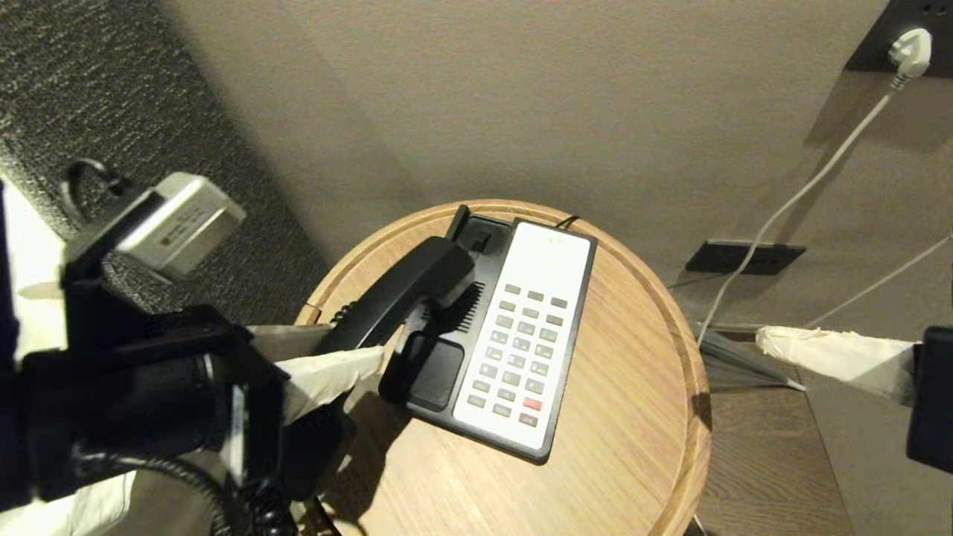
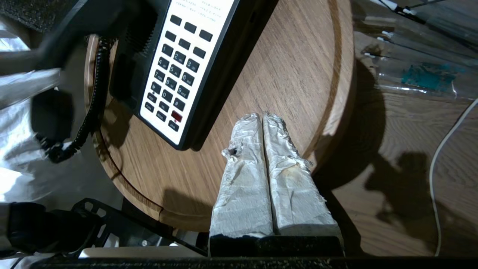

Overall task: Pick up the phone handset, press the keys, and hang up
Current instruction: Put the handset back

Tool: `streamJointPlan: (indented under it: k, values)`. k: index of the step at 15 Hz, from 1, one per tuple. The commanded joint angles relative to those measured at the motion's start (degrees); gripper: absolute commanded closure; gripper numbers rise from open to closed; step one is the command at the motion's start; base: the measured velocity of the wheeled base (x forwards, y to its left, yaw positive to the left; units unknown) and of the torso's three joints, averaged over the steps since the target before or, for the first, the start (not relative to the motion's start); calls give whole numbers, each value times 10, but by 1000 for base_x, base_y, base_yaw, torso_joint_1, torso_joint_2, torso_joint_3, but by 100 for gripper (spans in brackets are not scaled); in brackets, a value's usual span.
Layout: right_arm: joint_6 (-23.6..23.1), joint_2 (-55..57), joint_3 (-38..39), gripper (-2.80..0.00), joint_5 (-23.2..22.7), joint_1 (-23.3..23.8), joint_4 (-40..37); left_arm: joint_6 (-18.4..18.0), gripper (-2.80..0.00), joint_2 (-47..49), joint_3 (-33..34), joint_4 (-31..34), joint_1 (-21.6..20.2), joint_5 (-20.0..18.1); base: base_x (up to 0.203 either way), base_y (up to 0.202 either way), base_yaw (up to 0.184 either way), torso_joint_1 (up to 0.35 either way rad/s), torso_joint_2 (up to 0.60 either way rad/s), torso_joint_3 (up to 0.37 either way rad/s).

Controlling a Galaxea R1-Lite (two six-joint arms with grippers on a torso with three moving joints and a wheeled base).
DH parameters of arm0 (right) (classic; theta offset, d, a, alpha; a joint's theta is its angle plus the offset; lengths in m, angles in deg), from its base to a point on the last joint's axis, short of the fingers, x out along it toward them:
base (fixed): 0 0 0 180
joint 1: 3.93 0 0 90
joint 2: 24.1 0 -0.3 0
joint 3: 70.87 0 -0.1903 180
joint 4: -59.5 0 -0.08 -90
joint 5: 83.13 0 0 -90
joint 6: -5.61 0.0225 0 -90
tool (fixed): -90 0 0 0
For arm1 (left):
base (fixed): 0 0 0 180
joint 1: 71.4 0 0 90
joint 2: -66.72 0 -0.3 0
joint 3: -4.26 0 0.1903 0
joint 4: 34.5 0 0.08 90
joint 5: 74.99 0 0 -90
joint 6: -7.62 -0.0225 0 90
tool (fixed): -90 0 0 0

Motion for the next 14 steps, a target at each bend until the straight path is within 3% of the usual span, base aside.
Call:
streamJointPlan:
  k: [1, 6, 14]
  values:
    - [2, -26, 14, 0, 1, 0, -2, -9, 0, 88, -58, 3, 0, 15, 0, 0, 0, 0, 0, 0]
    - [2, -62, 49, 0, -1, 0, -4, -13, 0, 132, -163, 60, 2, 52, 0, 0, 0, 0, 0, 0]
    - [2, -62, 43, 0, 0, 0, -4, -11, 0, 153, -190, 76, 4, 83, 0, 0, 0, 0, 0, 0]
